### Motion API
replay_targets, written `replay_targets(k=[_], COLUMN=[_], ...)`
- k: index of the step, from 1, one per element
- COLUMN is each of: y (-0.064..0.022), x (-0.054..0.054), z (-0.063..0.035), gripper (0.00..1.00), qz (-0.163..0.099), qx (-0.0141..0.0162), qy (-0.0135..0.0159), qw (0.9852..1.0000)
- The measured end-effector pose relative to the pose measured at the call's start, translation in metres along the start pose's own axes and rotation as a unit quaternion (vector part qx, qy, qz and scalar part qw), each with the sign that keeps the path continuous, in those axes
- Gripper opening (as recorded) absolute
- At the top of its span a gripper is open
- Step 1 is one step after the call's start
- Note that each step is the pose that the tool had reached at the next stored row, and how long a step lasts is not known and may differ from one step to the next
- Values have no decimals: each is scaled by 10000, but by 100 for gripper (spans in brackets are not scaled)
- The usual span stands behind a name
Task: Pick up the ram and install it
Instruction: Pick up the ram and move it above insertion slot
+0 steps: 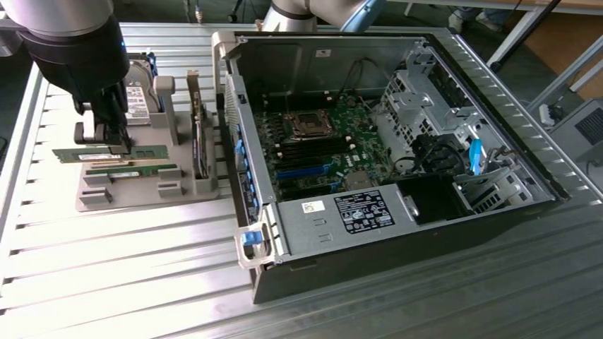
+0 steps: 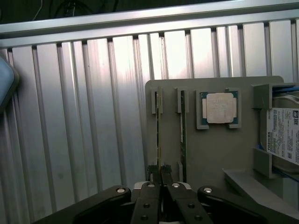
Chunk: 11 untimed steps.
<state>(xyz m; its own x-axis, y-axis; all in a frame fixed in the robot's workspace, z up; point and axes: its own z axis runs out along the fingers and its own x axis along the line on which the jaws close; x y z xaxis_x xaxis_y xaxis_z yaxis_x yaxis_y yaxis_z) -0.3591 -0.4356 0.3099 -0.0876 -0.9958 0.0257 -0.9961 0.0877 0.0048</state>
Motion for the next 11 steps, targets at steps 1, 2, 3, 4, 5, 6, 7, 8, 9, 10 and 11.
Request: replay_targets(k=[1, 2, 3, 4, 5, 6, 7, 8, 9, 10, 11], y=[0, 0, 0, 0, 0, 0, 0, 0, 0, 0, 0], x=[0, 0, 0, 0, 0, 0, 1, 1, 1, 1, 1], z=[-1, -3, -5, -10, -16, -20, -25, -32, -36, -39, -46], gripper=[11, 11, 11, 11, 11, 11, 11, 11, 11, 11, 11], qz=[0, 0, 0, 0, 0, 0, 0, 0, 0, 0, 0], qx=[0, 0, 0, 0, 0, 0, 0, 0, 0, 0, 0], qy=[0, 0, 0, 0, 0, 0, 0, 0, 0, 0, 0], qw=[10000, 10000, 10000, 10000, 10000, 10000, 10000, 10000, 10000, 10000, 10000])
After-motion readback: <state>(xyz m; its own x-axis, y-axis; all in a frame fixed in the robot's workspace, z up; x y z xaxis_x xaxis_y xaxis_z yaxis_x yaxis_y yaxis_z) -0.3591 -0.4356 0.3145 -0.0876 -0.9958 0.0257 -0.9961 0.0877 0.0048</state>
